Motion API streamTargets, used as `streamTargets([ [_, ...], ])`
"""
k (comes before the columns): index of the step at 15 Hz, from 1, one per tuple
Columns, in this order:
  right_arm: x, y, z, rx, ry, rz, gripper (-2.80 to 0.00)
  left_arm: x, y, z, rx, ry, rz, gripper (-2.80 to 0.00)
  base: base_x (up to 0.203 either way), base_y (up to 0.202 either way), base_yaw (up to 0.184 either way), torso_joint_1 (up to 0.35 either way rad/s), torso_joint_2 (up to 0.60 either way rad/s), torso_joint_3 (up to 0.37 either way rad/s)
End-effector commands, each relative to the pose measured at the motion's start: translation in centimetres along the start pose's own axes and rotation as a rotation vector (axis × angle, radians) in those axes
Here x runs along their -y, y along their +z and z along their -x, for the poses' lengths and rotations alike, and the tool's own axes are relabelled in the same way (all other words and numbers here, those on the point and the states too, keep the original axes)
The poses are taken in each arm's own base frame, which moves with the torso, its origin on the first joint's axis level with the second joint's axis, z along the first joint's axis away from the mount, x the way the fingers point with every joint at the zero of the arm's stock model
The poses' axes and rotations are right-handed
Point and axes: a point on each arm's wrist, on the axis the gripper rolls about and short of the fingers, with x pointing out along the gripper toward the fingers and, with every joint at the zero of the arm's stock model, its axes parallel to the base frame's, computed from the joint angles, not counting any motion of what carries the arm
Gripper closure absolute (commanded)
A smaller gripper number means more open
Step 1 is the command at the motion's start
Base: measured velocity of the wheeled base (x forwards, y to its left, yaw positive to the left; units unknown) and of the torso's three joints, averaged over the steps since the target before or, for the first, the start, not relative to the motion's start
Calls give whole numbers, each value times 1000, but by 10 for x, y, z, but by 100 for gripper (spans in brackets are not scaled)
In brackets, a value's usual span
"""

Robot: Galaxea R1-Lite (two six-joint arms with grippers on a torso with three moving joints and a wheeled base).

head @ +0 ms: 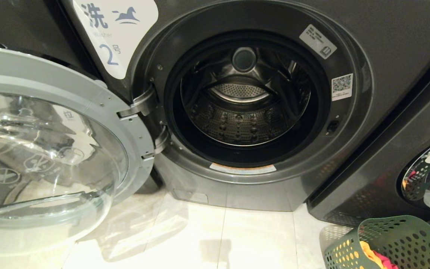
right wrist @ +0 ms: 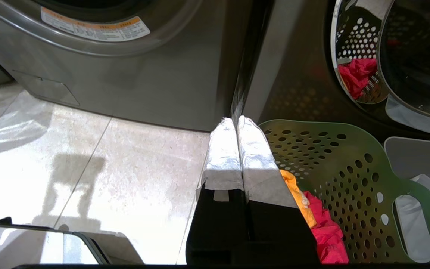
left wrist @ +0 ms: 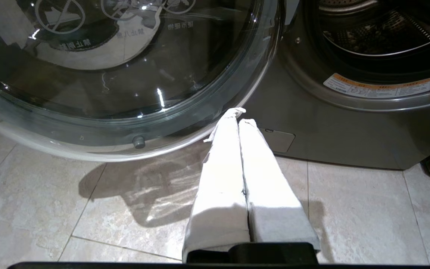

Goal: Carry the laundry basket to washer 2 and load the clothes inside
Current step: Place the clothes into the washing machine

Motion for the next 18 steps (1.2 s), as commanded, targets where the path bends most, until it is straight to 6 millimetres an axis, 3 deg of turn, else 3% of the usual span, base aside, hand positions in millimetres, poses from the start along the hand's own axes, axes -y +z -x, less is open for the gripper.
streamTargets([
  [1, 0, 0, 0, -1, 1, 1, 0, 0, -11, -2, -40, 3, 0, 0, 0, 0, 0, 2, -1, -203],
  [7, 0, 0, 0, 1, 2, 2, 0, 0, -11, -2, -39, 1, 0, 0, 0, 0, 0, 6, 4, -181],
  [18, 0, 0, 0, 1, -6, -56, 0, 0, -11, -2, -40, 3, 0, 0, 0, 0, 0, 0, 0, -7],
])
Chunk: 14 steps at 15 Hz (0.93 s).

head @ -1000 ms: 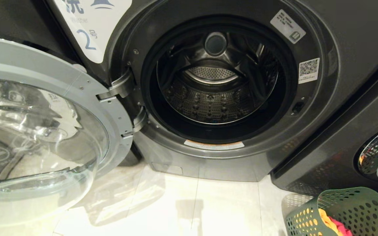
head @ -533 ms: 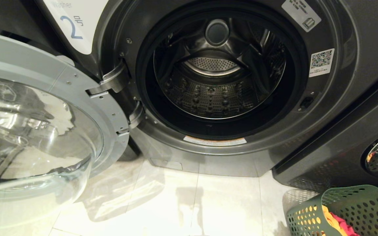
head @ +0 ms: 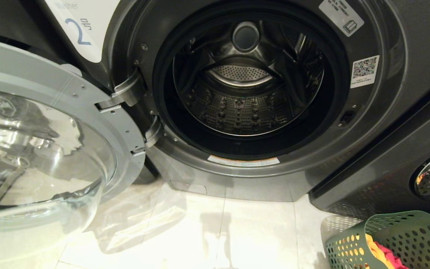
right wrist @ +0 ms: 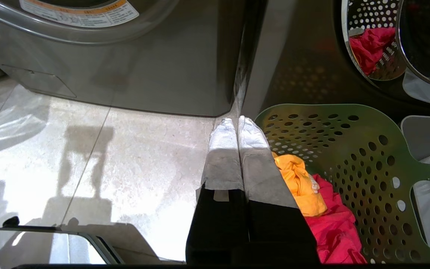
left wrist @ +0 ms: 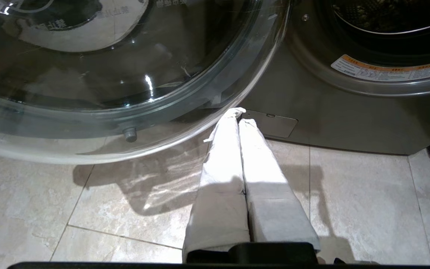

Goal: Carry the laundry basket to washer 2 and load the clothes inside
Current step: Place the clothes into the washing machine

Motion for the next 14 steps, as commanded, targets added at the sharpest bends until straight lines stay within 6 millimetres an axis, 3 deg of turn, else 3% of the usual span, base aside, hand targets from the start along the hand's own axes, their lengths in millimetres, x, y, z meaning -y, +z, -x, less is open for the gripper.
streamTargets([
  [1, 0, 0, 0, -1, 1, 0, 0, 0, -11, -2, -40, 3, 0, 0, 0, 0, 0, 0, 0, 0],
  [9, 0, 0, 0, -1, 1, 0, 0, 0, -11, -2, -39, 1, 0, 0, 1, 8, -145, 0, 4, 3],
  [14, 0, 1, 0, 2, -5, 96, 0, 0, -11, -2, -40, 1, 0, 0, 0, 0, -13, 0, 0, 0],
])
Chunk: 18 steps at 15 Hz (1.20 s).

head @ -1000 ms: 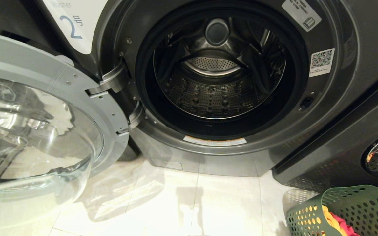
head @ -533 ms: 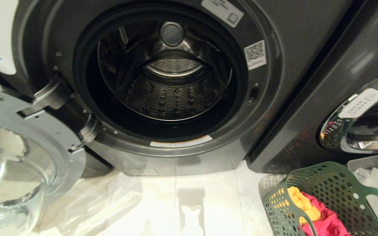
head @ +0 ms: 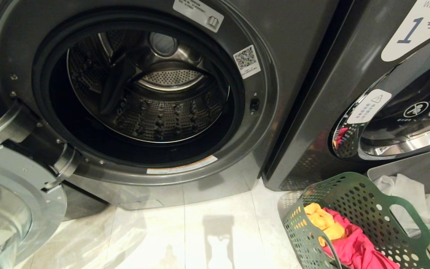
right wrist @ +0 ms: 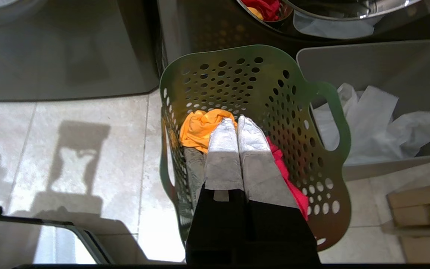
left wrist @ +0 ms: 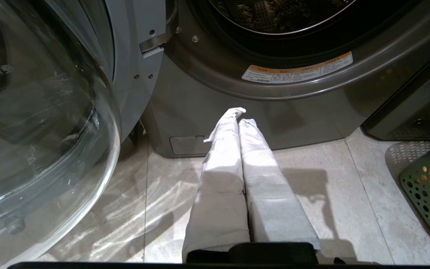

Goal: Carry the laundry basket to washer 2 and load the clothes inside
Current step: Place the clothes into the washing machine

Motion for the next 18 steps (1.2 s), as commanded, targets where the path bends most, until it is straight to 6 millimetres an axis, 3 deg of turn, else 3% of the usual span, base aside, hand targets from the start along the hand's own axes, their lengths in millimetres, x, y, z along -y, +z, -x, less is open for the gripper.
streamTargets([
  [1, 1, 6, 1, 18, -7, 42, 0, 0, -11, -2, -40, 2, 0, 0, 0, 0, 0, 0, 0, 0],
  [5, 9, 80, 27, -6, -70, 1, 0, 0, -11, -2, -42, 2, -1, 0, 0, 0, 0, 0, 0, 0],
  [6, 10, 98, 24, -89, -82, -53, 0, 0, -11, -2, -40, 2, -1, 0, 0, 0, 0, 0, 0, 0],
  [8, 14, 121, -7, -317, -130, -199, 0, 0, -11, -2, -41, 4, -2, 0, 0, 0, 0, 0, 0, 0],
  [11, 19, 120, -69, -663, -286, -355, 0, 0, -11, -2, -40, 2, -1, 0, 0, 0, 0, 0, 0, 0],
  [14, 19, 88, -117, -908, -396, -411, 0, 0, -11, -2, -40, 3, -2, 0, 0, 0, 0, 0, 0, 0],
  [15, 19, 74, -129, -964, -416, -412, -280, 0, -11, -2, -40, 2, -1, 0, 0, 0, 0, 0, 0, 0],
  [18, 17, 33, -161, -1118, -437, -417, -280, 0, -11, -2, -41, 4, -2, 0, 0, 0, 0, 0, 0, 0],
])
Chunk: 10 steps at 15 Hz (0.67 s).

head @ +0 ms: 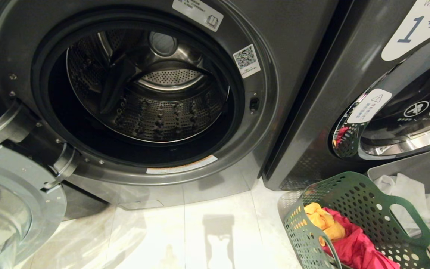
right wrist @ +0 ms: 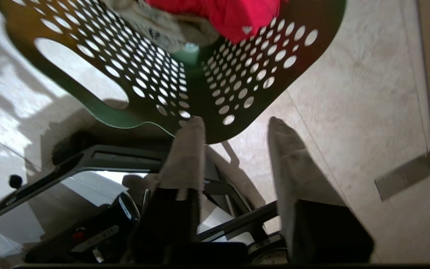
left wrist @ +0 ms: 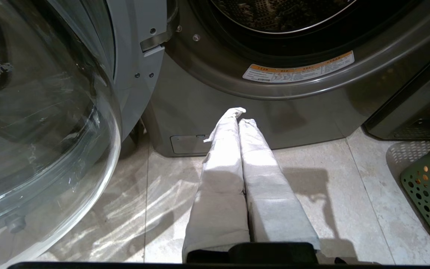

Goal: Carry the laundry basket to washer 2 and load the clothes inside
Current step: Place the clothes into the washing machine

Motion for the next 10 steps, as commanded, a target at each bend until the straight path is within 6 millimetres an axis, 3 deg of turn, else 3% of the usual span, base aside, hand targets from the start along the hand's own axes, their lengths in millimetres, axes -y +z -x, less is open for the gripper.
streamTargets([
  [1, -12, 0, -54, -180, -56, 21, -280, 0, -11, -2, -39, 1, 0, 0, 0, 0, 0, 0, 0, 0],
  [7, -23, 15, -168, -224, 10, -36, -280, 0, -11, -2, -39, 2, 0, 0, 0, 0, 0, 0, 0, 0],
  [8, -20, 21, -188, -226, 35, -39, -280, 0, -11, -2, -39, 2, 0, 0, 0, 0, 0, 0, 0, 0],
  [10, -20, 53, -231, -163, 94, -53, -280, 0, -11, -2, -39, 1, 0, 0, 0, 0, 0, 0, 0, 0],
])
